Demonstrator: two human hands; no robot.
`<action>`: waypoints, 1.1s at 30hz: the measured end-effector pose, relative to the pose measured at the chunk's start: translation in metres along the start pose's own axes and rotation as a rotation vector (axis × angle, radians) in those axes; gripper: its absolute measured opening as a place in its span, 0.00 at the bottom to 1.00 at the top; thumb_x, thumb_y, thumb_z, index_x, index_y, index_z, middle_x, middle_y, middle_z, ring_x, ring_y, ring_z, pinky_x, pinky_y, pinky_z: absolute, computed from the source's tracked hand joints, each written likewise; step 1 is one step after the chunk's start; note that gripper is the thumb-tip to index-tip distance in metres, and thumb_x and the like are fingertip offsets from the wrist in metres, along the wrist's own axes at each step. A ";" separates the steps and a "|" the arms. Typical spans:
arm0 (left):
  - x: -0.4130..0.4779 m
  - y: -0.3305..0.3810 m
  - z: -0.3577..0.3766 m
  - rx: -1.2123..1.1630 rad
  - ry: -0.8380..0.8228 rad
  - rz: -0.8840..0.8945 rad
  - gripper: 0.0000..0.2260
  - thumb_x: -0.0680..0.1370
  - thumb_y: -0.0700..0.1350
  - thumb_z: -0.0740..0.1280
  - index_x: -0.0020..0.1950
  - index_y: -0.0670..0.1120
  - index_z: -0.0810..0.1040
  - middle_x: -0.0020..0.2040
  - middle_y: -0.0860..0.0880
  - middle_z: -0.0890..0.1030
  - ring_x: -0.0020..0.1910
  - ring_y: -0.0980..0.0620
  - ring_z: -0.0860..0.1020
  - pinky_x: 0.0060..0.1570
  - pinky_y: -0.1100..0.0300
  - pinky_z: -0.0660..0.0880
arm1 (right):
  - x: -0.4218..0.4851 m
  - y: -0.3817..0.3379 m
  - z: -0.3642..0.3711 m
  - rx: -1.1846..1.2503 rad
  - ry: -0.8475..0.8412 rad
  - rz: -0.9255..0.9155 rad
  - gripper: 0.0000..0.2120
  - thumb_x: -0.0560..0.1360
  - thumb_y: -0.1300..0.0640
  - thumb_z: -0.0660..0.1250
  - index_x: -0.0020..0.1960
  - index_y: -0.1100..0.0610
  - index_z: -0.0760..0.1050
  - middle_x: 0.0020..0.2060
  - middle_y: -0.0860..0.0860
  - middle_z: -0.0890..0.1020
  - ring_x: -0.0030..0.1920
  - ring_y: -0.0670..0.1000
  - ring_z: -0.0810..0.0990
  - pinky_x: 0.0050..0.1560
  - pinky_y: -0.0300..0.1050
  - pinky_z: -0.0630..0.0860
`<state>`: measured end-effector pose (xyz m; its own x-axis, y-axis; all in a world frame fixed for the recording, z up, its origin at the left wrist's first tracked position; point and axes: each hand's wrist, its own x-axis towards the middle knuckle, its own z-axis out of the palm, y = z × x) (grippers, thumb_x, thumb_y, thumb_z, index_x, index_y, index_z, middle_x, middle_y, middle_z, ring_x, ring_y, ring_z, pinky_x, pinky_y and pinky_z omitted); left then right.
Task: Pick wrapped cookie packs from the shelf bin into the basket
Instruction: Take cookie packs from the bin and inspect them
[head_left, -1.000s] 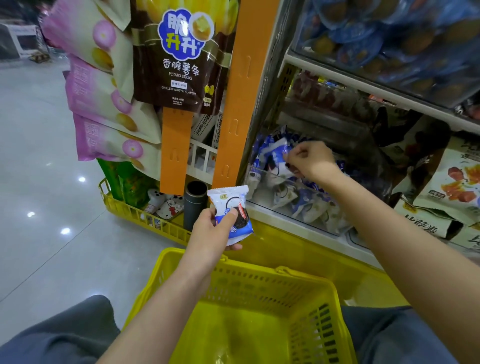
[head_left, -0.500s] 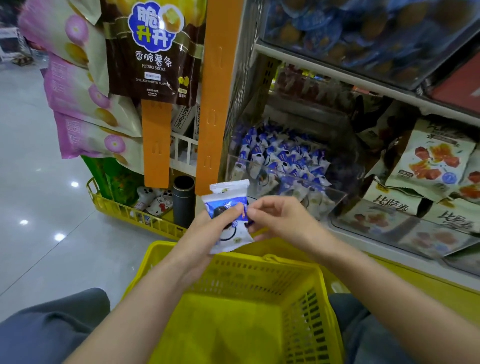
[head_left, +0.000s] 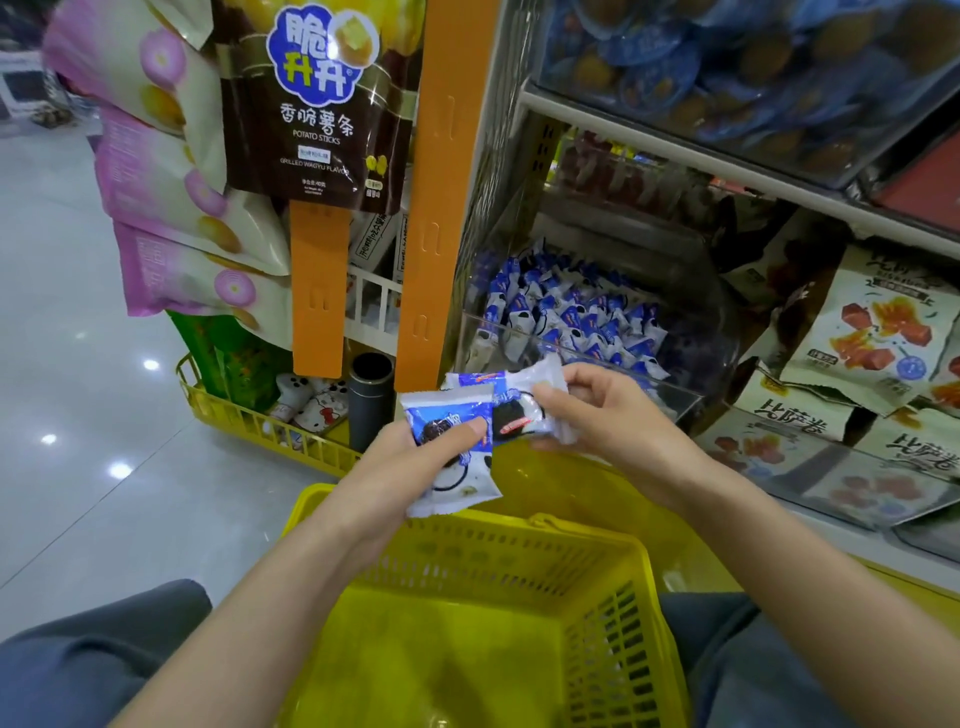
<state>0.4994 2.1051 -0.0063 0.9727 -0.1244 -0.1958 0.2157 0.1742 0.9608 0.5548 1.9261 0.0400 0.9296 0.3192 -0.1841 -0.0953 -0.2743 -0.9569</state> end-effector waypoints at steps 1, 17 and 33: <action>0.000 0.001 -0.002 0.032 0.031 0.004 0.10 0.76 0.48 0.66 0.55 0.47 0.79 0.50 0.48 0.84 0.51 0.50 0.81 0.53 0.57 0.76 | -0.002 0.001 -0.001 -0.054 -0.031 0.019 0.11 0.74 0.58 0.67 0.56 0.58 0.72 0.45 0.53 0.84 0.42 0.48 0.83 0.42 0.40 0.81; 0.027 0.012 -0.008 -0.136 0.241 -0.030 0.14 0.78 0.47 0.63 0.62 0.46 0.72 0.51 0.48 0.81 0.47 0.53 0.80 0.47 0.60 0.76 | 0.074 -0.053 -0.033 -0.424 0.329 -0.095 0.10 0.75 0.55 0.66 0.52 0.59 0.75 0.47 0.59 0.82 0.44 0.53 0.81 0.50 0.52 0.79; 0.040 0.017 -0.010 -0.308 0.262 -0.104 0.15 0.77 0.46 0.63 0.62 0.44 0.68 0.42 0.48 0.80 0.32 0.54 0.80 0.28 0.64 0.75 | 0.132 -0.035 -0.005 -0.747 0.091 0.195 0.19 0.75 0.48 0.65 0.55 0.64 0.78 0.47 0.58 0.83 0.46 0.53 0.83 0.55 0.48 0.77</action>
<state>0.5432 2.1125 -0.0001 0.9246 0.0892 -0.3704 0.2908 0.4626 0.8375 0.6831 1.9736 0.0505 0.9493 0.1352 -0.2839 -0.0254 -0.8670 -0.4977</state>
